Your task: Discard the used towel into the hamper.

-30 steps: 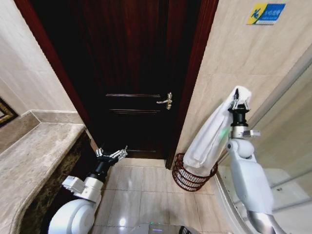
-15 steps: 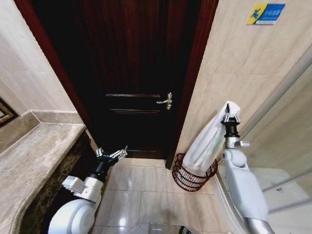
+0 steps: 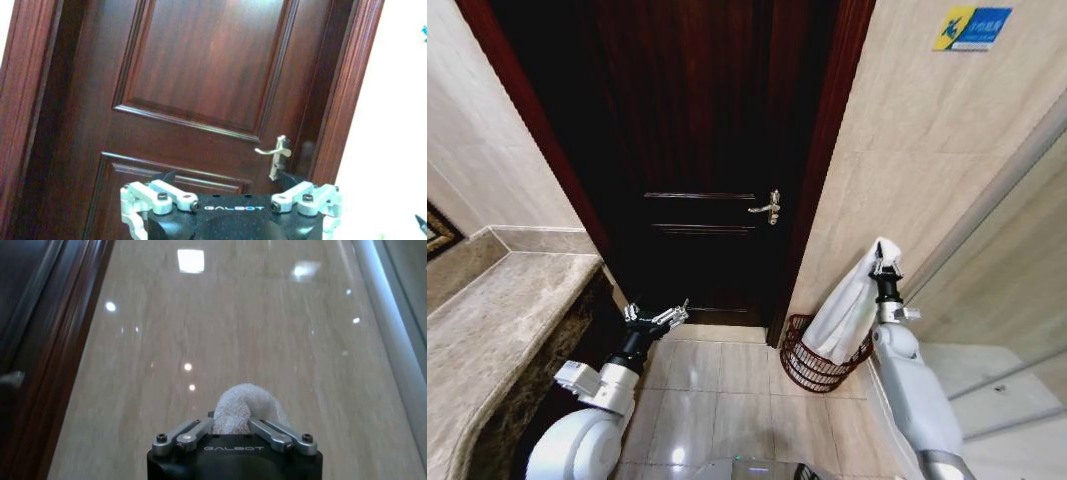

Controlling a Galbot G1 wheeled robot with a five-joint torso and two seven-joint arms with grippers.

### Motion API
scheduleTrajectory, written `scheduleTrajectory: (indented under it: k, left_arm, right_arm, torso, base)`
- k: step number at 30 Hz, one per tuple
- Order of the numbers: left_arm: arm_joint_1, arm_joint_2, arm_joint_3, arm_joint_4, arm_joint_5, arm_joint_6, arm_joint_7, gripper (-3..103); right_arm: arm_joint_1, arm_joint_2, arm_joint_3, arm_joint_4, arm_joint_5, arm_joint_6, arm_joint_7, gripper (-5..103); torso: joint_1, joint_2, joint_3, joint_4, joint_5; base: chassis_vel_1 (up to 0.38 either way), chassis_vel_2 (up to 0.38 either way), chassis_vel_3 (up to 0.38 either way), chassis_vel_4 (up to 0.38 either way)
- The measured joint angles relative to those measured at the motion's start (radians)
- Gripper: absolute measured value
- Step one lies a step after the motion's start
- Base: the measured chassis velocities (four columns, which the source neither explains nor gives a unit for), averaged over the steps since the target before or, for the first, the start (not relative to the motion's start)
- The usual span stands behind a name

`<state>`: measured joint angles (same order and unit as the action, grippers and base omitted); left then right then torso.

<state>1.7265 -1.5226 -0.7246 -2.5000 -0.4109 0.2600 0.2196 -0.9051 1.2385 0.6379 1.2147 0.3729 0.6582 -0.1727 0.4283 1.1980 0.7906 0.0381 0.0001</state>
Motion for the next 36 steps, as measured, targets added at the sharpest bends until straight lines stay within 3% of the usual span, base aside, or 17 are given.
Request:
scheduleTrajectory:
  k: [29,36]
  left_arm:
    - [0.000,0.000,0.000,0.000,0.000,0.000,0.000,100]
    - [0.000,0.000,0.000,0.000,0.000,0.000,0.000,100]
  right_arm:
    - [0.033,0.054,-0.006,-0.315,-0.071,0.118,-0.019,7]
    - [0.104,0.062,-0.012,-0.449,-0.085,0.166,-0.053,7]
  torso:
    - [0.000,0.000,0.000,0.0000,0.0000]
    - [0.000,0.000,0.000,0.0002,-0.0004]
  base:
    - [0.000,0.000,0.000,0.000]
    - [0.000,0.000,0.000,0.000]
